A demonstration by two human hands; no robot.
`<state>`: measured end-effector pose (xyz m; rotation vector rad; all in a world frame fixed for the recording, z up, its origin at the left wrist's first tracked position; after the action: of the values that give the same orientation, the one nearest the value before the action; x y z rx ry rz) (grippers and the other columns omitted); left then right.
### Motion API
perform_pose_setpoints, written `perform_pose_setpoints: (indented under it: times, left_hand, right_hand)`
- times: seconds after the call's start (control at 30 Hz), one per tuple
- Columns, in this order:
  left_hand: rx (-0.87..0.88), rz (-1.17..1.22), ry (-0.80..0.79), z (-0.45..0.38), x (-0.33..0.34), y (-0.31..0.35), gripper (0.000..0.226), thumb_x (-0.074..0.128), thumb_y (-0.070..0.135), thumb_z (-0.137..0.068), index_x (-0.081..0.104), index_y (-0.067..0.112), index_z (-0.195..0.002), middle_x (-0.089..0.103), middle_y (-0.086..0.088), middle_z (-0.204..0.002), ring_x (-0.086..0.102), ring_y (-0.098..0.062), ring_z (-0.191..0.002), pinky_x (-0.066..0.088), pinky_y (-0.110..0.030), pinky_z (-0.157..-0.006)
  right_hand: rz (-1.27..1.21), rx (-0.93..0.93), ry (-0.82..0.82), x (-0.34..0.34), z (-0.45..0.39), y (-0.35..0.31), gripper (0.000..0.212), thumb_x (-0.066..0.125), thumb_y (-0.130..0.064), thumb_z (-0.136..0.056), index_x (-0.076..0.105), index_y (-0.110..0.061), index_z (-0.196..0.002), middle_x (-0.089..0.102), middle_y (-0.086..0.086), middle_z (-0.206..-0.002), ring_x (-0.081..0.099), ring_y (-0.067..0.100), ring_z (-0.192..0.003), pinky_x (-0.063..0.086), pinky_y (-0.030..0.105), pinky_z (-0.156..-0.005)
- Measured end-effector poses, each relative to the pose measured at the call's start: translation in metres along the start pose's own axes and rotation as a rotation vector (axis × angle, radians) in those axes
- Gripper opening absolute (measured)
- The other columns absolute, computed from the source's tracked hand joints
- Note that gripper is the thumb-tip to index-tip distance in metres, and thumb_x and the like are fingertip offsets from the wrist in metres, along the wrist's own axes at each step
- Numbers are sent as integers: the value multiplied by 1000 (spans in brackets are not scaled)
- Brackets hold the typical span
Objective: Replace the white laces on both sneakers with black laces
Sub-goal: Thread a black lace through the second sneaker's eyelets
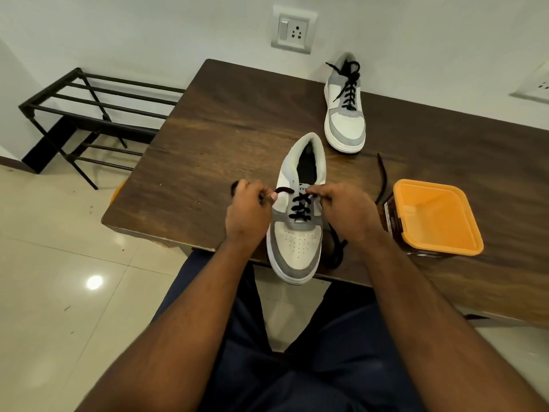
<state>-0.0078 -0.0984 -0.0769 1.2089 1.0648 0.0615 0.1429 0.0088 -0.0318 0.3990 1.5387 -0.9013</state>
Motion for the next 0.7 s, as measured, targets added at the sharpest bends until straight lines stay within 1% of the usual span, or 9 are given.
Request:
perform_pose_setpoints:
  times: [0.1, 0.17, 0.23, 0.33, 0.47, 0.53, 0.6, 0.63, 0.7]
  left_hand:
    - [-40, 246, -61, -1, 14, 7, 14, 66, 32, -92, 62, 20, -90, 65, 8, -85, 63, -11, -78, 54, -33, -72]
    - [-65, 279, -59, -4, 14, 6, 10, 69, 30, -90, 65, 22, -85, 66, 9, -76, 62, -8, -70, 54, -32, -68]
    - [-76, 191, -72, -6, 12, 1, 14, 68, 27, -91, 65, 22, -78, 63, 10, -70, 58, -8, -65, 51, -30, -64]
    - [-113, -5, -95, -7, -5, -14, 16, 61, 31, -95, 65, 24, -82, 60, 13, -75, 61, -15, -76, 46, -29, -67]
    - [67, -162, -105, 0, -19, 2, 26, 61, 42, -93, 65, 18, -102, 52, 8, -98, 56, -12, -84, 47, -32, -75]
    - [2, 22, -27, 6, -31, 13, 35, 63, 50, -90, 65, 19, -107, 58, 7, -99, 57, -9, -83, 50, -33, -75]
    - [-117, 254, 12, 10, -34, 14, 32, 64, 48, -89, 68, 17, -84, 62, 13, -71, 56, -7, -65, 50, -31, -64]
    - [-188, 347, 22, 12, -33, 14, 36, 62, 45, -91, 67, 12, -75, 55, 15, -58, 50, -8, -56, 45, -29, -58]
    - [-326, 517, -21, 15, -26, 18, 36, 52, 33, -94, 71, 6, -81, 48, 11, -52, 43, -10, -55, 37, -27, -56]
  right_hand:
    - [29, -36, 6, -2, -3, -6, 37, 48, -26, -99, 55, -33, -134, 64, -2, -128, 60, 19, -112, 51, 34, -92]
    - [49, -37, -18, -2, -4, -7, 38, 51, -30, -98, 53, -32, -136, 61, -1, -131, 58, 19, -115, 49, 33, -92]
    - [58, -20, -43, -2, -7, -3, 34, 53, -33, -98, 57, -32, -132, 63, -1, -127, 58, 19, -113, 47, 31, -88]
    - [-10, 0, -35, -5, -13, 5, 26, 57, -29, -95, 67, -31, -119, 69, -2, -114, 62, 18, -102, 47, 29, -84]
    - [-170, 11, -37, 2, -18, 7, 29, 58, -15, -94, 69, -25, -119, 68, -2, -121, 61, 17, -110, 46, 30, -98]
    - [-213, 19, -28, 5, -18, 8, 33, 57, -14, -95, 65, -25, -124, 65, -2, -126, 58, 17, -115, 45, 31, -102]
    - [-321, 32, 25, 3, -14, 10, 38, 57, -12, -94, 61, -26, -130, 64, -2, -128, 59, 15, -115, 47, 32, -101]
    - [-419, 61, 62, 2, -11, 13, 42, 58, -13, -93, 58, -28, -132, 65, -4, -125, 60, 13, -111, 50, 30, -96]
    - [-643, 168, 145, -1, -2, 23, 47, 61, -15, -92, 52, -34, -135, 69, -8, -106, 63, 5, -96, 49, 14, -78]
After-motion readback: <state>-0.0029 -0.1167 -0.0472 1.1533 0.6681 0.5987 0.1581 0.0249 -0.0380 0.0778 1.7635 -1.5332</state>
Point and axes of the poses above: each hand's wrist, its own z-axis away from the middle knuckle, its own x-axis out of the palm, y = z × x, the point moved 9 cm from there along -z, towards the middle knuckle
